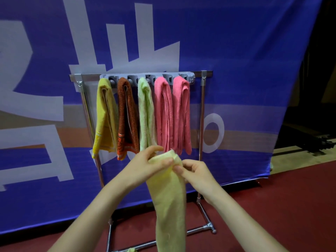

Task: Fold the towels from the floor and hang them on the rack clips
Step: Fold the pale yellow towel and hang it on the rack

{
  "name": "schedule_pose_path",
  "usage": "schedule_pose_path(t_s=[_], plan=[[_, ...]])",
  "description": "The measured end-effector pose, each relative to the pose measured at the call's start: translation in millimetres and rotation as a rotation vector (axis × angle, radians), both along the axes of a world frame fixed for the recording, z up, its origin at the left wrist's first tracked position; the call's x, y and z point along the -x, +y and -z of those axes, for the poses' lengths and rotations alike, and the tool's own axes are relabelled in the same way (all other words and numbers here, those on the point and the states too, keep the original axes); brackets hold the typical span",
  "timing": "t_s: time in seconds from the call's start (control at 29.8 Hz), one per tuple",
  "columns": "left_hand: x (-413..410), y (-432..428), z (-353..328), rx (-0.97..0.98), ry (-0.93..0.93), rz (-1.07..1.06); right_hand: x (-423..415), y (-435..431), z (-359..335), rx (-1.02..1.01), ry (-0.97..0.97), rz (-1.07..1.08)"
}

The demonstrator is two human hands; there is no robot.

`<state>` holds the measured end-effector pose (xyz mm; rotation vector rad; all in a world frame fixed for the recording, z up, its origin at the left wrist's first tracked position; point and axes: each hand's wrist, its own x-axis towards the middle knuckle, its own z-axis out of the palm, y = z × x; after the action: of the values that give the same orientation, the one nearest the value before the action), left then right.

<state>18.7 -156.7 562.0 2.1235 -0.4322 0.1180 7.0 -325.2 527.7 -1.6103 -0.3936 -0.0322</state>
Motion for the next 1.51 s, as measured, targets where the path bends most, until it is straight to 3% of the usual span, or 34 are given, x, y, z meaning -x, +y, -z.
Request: schedule_pose_path(t_s=[0.1,0.37,0.6,0.77,1.17,1.31,1.51], plan=[[-3,2,1,-0.134,0.029,0.006,1,3,-1,0.037,0.002,-0.007],[-2,-1,-9,-0.102,0.045,0.115,1,-4,0,0.041,0.008,0.027],[0,-6,-21,-0.188,-0.14,0.105,-4,-3,3,-0.014,0.003,0.023],[0,-10,-42,-0.117,-0.3,0.003,-8,-6,24,-0.034,0.074,-0.035],[-4,20,-70,-0.089,-0.355,-0.148,-22,9,110,0.067,0.35,-0.098],[-7,32,-70,-0.077,-0.401,-0.219,-25,13,123,0.077,0.356,-0.156],[-18,83,-55,-0.099,-0.326,-0.423,-26,16,105,-0.044,0.313,-0.161]])
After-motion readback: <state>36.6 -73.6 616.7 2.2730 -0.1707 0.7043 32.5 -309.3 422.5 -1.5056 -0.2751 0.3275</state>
